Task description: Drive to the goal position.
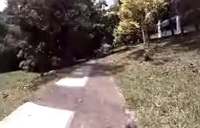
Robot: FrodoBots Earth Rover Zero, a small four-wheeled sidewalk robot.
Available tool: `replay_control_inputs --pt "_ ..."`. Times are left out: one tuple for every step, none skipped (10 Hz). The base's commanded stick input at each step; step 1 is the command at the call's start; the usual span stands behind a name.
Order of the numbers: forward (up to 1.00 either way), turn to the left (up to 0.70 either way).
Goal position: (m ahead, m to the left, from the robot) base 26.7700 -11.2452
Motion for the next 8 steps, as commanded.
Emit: replay_control_inputs --pt "1.00 0.00" --pt "1.00 0.00" --pt "1.00 0.00" --pt "1.00 0.00" --pt "1.00 0.00" --pt "1.00 0.00" --pt "1.00 0.00" --pt "1.00 0.00"
